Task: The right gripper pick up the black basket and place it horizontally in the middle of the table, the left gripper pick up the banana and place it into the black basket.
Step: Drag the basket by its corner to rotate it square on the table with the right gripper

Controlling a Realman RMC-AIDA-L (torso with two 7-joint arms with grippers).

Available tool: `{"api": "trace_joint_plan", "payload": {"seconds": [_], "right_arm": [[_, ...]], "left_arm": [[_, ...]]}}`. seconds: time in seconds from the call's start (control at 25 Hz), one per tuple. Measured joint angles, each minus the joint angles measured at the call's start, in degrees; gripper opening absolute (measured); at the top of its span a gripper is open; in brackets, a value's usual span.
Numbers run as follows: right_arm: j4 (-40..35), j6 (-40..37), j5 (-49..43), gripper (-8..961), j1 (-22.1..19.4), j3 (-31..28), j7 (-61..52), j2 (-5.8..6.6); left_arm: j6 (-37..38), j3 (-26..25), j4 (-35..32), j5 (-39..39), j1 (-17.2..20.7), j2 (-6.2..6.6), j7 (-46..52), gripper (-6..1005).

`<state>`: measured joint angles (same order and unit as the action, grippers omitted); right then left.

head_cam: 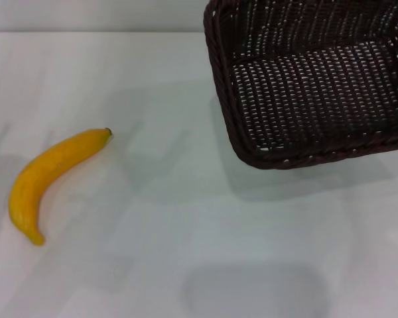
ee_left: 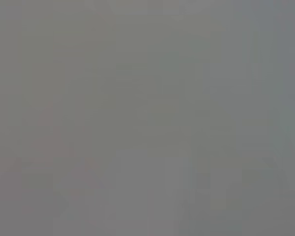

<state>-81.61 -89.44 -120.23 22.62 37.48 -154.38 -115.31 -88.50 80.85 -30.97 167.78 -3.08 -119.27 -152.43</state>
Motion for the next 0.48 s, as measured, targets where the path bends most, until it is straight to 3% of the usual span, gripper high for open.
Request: {"api": "trace_joint_plan", "payload": {"seconds": [0.24, 0.48], "right_arm": [[3.5, 5.3, 7.9, 146, -4.6, 8.4, 0.2, -0.15], [5.9, 10.2, 12.3, 146, -6.1, 16.7, 1.2, -0.14]], "left_arm": [[0.0, 0.0, 0.1, 0.0, 0.0, 0.00, 0.0, 870], [0.0, 0.0, 0.3, 0.0, 0.0, 0.00, 0.0, 870]]}}
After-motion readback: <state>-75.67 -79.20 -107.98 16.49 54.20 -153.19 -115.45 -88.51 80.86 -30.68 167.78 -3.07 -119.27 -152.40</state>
